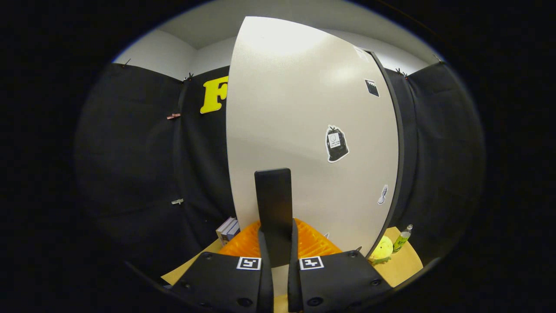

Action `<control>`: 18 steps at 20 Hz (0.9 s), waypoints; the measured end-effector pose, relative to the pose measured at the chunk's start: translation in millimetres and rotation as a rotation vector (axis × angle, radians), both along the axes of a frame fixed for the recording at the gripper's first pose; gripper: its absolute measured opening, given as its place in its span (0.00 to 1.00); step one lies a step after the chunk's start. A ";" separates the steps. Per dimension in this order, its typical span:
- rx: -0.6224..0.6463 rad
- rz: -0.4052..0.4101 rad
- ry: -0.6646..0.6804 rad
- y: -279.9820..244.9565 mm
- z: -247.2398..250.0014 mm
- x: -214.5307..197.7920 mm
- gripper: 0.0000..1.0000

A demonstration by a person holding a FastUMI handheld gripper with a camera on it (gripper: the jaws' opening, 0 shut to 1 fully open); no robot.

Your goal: Open the shoe cabinet door, grab the shoes and put them into the shoe cabinet, then close the shoe cabinet door.

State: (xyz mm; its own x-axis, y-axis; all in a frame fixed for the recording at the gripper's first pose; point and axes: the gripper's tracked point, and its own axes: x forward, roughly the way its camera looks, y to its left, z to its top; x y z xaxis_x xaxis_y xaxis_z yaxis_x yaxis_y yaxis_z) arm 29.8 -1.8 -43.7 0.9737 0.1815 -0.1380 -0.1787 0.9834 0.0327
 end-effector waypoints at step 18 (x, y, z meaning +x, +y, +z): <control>-0.031 -0.039 -0.043 -94.9 16.4 -65.9 0.16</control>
State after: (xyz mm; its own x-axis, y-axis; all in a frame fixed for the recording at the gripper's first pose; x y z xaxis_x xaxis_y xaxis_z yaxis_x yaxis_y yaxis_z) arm -36.1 -96.8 -27.3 0.9852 0.1393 -0.1002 -0.1405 0.9901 -0.0044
